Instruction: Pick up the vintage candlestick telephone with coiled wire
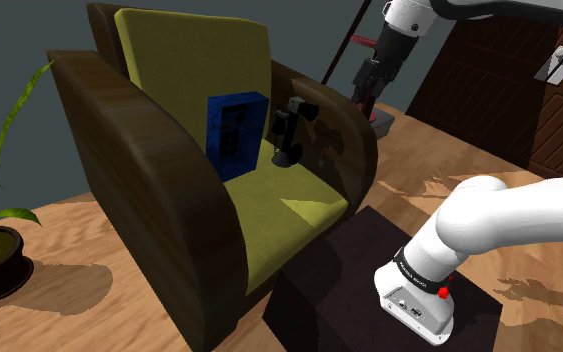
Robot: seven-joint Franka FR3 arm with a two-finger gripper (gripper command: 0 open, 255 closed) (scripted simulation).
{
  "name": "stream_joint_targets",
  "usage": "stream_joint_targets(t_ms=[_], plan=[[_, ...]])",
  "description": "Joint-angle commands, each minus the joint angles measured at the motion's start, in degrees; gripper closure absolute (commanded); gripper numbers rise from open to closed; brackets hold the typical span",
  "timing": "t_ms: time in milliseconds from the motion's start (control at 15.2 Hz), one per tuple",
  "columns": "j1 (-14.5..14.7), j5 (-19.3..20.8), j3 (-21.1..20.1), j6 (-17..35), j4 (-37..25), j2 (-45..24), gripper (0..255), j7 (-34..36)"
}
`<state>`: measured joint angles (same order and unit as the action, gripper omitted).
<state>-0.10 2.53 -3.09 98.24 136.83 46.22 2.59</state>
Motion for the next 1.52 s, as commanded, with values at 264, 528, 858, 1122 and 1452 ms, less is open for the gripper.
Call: stream_joint_targets(t_ms=[264, 528, 858, 1122, 1452], plan=[[-1.0, 0.9, 1.7, 5.4, -2.4, -8.3, 0, -1.2], [-1.9, 1.4, 3.3, 9.9, -6.0, -17.0, 0, -2.5], [-2.7, 1.5, 5.1, 14.1, -12.1, -28.1, 0, -4.1], [-3.4, 1.0, 6.3, 16.3, -18.3, -37.1, 0, -5.5], [-4.3, -0.2, 7.5, 17.5, -27.6, -48.5, 0, -7.3]])
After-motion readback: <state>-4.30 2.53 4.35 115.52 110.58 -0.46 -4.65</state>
